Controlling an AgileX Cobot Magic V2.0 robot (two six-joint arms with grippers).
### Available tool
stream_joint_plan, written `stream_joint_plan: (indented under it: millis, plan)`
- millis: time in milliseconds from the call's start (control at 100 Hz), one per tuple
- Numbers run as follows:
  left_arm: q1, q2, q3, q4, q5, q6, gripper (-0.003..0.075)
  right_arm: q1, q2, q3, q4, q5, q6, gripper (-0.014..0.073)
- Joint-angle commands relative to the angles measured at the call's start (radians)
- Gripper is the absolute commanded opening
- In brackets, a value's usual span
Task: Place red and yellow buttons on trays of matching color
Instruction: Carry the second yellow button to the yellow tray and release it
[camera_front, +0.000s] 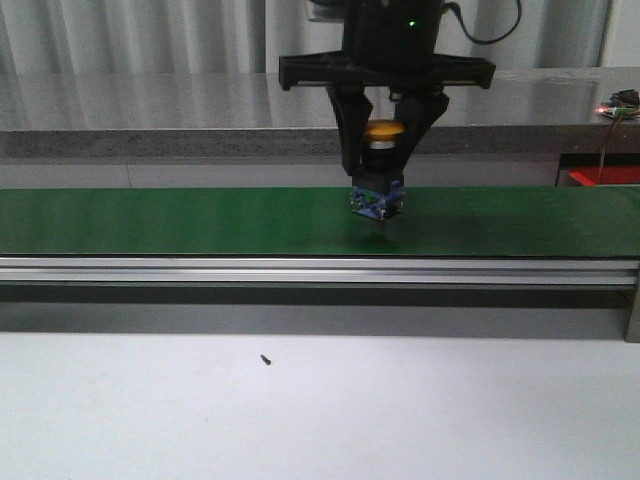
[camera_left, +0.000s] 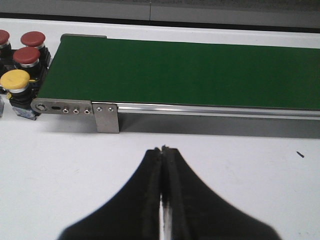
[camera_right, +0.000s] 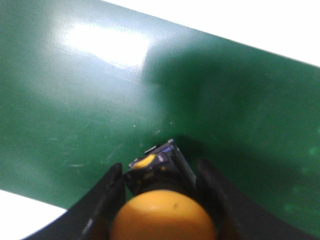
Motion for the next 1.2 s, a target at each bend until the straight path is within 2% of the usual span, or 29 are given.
stream_joint_plan:
  millis: [0, 290, 580, 1020, 1190]
  plan:
    - [-0.005, 0.009, -0.026, -0.018, -0.068, -0.004, -0.002, -0.032, -0.117, -0.031, -0.038, 0.012, -0.011, 0.0122]
    - [-0.005, 0.009, -0.026, -0.018, -0.068, -0.004, -0.002, -0.215, -0.263, -0.007, -0.059, 0.084, -0.052, 0.0122]
    - [-0.005, 0.009, -0.026, -0.018, -0.068, -0.004, -0.002, -0.456, -0.366, 0.132, -0.062, 0.082, -0.061, 0.0122]
    - [-0.005, 0.009, -0.026, -0.018, -0.068, -0.004, -0.002, -0.776, -0.379, 0.247, -0.062, 0.036, -0.061, 0.0122]
    - [-0.005, 0.009, -0.026, -0.018, -0.068, -0.004, -0.002, -0.877, -0.375, 0.296, -0.062, -0.024, -0.059, 0.0122]
